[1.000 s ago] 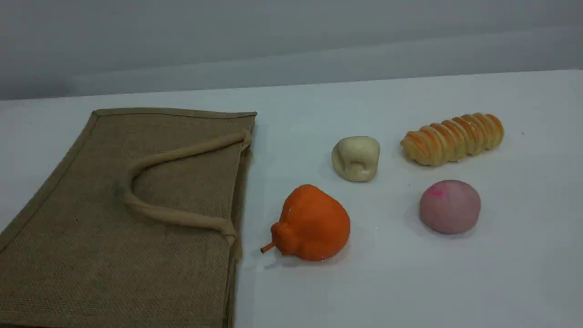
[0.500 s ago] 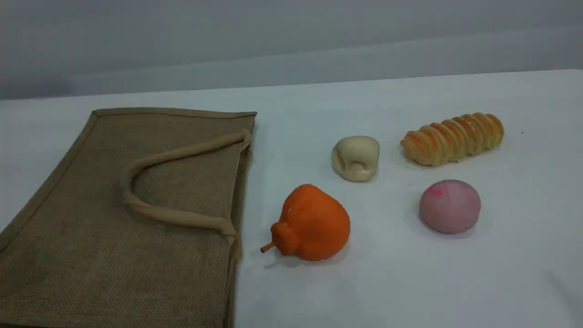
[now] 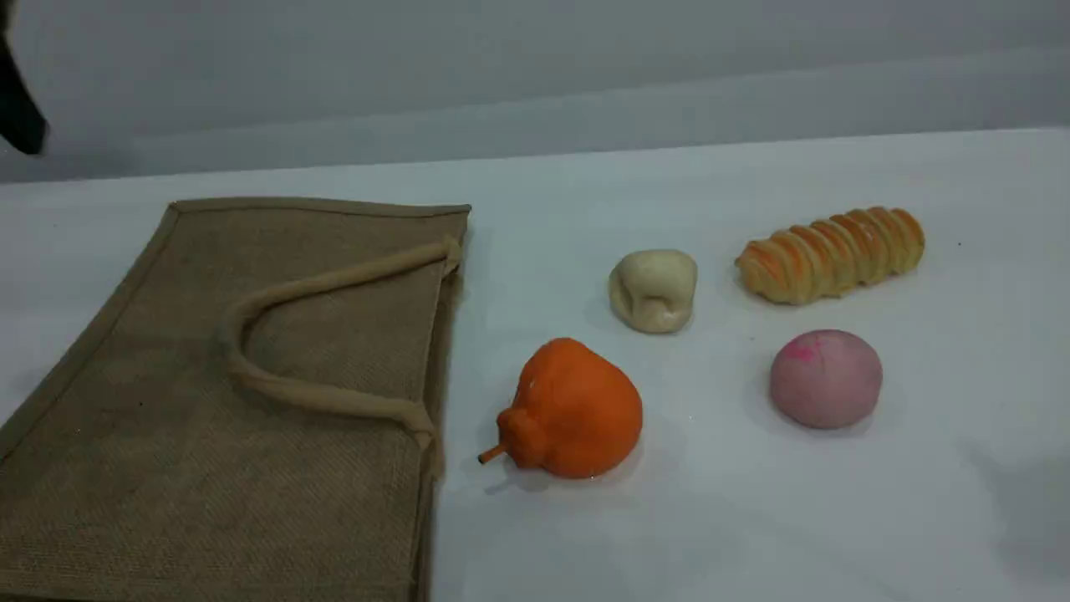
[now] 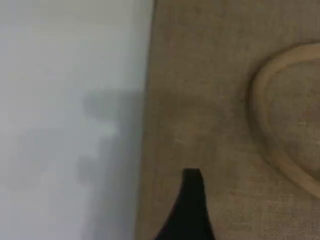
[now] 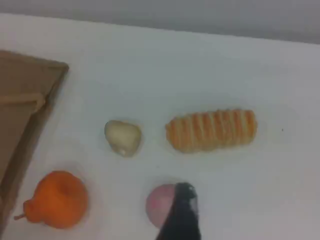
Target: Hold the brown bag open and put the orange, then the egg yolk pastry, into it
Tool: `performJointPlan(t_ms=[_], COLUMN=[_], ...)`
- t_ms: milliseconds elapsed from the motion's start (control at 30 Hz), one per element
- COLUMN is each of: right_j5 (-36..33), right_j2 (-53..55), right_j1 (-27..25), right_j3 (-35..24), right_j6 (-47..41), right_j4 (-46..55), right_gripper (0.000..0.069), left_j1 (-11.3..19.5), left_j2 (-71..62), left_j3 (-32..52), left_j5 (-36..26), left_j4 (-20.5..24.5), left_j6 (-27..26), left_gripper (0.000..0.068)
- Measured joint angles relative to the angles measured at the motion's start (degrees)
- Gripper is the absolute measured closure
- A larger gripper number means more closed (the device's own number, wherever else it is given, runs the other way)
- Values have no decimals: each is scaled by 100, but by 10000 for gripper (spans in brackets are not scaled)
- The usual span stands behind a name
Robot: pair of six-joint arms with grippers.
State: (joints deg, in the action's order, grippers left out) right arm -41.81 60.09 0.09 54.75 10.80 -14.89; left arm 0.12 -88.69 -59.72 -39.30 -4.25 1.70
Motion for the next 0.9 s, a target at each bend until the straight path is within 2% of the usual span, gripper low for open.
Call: performJointPlan(t_ms=[200, 400, 467, 700, 900], right_j5=[-5, -5, -11, -17, -22], right_j2=[0, 0, 0, -5, -5], right_j1=[0, 0, 0, 0, 0], right_j3=[0, 0, 0, 0, 0], right_j6=[0, 0, 0, 0, 0], right_j4=[0, -20, -20, -38, -38], right_gripper=[113, 113, 113, 113, 113], left_j1=[-256, -578, -665, -728, -728], left_j2=[-905, -1697, -1924, -2578, -2730], left_j3=[-221, -545, -672, -1035, -1036], left_j5=[101, 231, 252, 358, 377], left_j4=[-87, -94, -223, -795, -798], left_j6=[-25, 206, 206, 206, 206], left_gripper=[105, 105, 105, 105, 105])
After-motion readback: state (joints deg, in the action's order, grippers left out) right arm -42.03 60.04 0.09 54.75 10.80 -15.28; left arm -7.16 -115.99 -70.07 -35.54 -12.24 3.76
